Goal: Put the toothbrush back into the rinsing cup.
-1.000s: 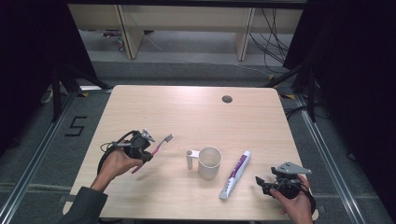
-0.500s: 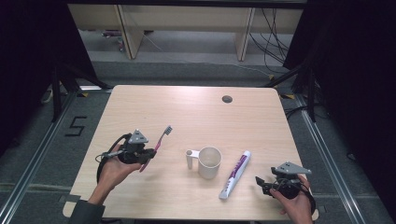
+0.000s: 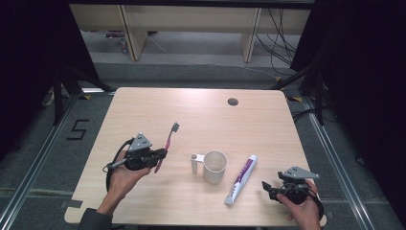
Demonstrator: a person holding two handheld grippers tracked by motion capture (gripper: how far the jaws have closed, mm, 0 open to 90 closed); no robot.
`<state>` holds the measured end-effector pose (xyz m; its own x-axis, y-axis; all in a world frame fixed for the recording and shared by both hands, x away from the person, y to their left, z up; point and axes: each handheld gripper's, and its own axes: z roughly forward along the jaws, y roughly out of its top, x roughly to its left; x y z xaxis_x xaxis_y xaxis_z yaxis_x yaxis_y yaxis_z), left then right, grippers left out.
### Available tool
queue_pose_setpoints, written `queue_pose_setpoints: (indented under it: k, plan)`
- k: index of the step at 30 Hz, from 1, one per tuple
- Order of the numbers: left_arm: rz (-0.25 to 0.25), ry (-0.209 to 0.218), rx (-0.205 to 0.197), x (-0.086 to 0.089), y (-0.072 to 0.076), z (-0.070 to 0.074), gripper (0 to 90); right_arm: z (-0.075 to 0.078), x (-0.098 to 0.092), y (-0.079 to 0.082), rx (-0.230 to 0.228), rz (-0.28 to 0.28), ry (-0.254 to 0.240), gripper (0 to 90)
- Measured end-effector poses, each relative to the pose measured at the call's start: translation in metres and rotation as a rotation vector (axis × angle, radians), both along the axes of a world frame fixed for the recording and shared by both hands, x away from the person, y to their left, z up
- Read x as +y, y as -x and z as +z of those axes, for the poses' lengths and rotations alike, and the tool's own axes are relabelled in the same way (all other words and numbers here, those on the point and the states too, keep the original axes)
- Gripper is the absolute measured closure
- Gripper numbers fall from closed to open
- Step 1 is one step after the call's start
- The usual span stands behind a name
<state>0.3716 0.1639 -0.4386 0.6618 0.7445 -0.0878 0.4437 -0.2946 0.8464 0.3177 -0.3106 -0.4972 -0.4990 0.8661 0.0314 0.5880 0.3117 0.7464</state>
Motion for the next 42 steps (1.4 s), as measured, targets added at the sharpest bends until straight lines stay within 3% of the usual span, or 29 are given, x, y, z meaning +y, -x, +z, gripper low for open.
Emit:
queue_pose_setpoints:
  k: [1, 4, 5, 6, 7, 10, 11, 12, 13, 17, 23, 28, 34, 35, 36, 37, 42]
  plan:
    - [-0.001, 0.004, -0.011, -0.002, 0.001, 0.000, 83.2, 0.000, 0.001, 0.001, 0.014, -0.015, -0.003, 25.0]
    - [-0.001, 0.030, -0.028, -0.005, 0.003, 0.000, 83.2, -0.002, -0.002, -0.002, -0.031, 0.020, 0.014, 25.0]
    - [0.002, 0.045, -0.037, -0.006, 0.003, 0.000, 83.2, 0.000, 0.000, 0.001, 0.010, -0.010, -0.005, 25.0]
    - [-0.002, 0.046, -0.039, -0.008, 0.003, 0.000, 83.2, 0.000, 0.000, 0.001, 0.010, -0.009, -0.005, 25.0]
    - [-0.006, 0.050, -0.044, -0.008, 0.003, 0.000, 83.1, -0.001, -0.001, -0.001, -0.019, 0.012, 0.007, 25.0]
    - [0.002, 0.067, -0.064, -0.011, 0.005, 0.003, 83.2, 0.000, 0.000, 0.001, 0.007, -0.008, -0.004, 25.0]
    - [0.003, 0.068, -0.074, -0.012, 0.005, 0.004, 83.2, -0.001, -0.001, -0.001, -0.018, 0.012, 0.007, 25.0]
    - [0.002, 0.075, -0.078, -0.012, 0.005, 0.004, 83.2, 0.000, 0.000, 0.000, 0.005, -0.004, -0.003, 25.0]
    - [0.002, 0.083, -0.087, -0.013, 0.006, 0.006, 83.2, -0.001, -0.001, -0.001, -0.018, 0.013, 0.004, 25.0]
    - [-0.004, 0.093, -0.110, -0.016, 0.007, 0.008, 83.2, 0.000, 0.000, 0.001, 0.010, -0.010, -0.002, 25.0]
    - [0.005, 0.107, -0.137, -0.019, 0.008, 0.010, 83.1, 0.000, 0.000, 0.001, 0.004, -0.009, 0.002, 25.0]
    - [0.016, 0.134, -0.158, -0.022, 0.010, 0.010, 83.1, 0.000, -0.001, 0.000, -0.015, -0.006, 0.016, 25.0]
    - [0.013, 0.169, -0.183, -0.027, 0.009, 0.012, 83.2, 0.000, 0.000, 0.000, 0.003, -0.009, 0.003, 25.0]
    - [0.007, 0.182, -0.188, -0.028, 0.009, 0.012, 83.2, 0.000, -0.001, -0.001, -0.019, 0.010, 0.010, 25.0]
    - [0.008, 0.187, -0.195, -0.029, 0.009, 0.013, 83.2, 0.000, 0.000, 0.001, 0.004, -0.012, 0.005, 25.0]
    - [0.012, 0.190, -0.201, -0.031, 0.009, 0.015, 83.2, 0.000, 0.000, 0.000, 0.000, -0.011, 0.007, 25.0]
    - [-0.014, 0.232, -0.210, -0.038, 0.009, 0.018, 83.2, 0.000, -0.001, -0.001, -0.011, 0.009, 0.002, 25.0]
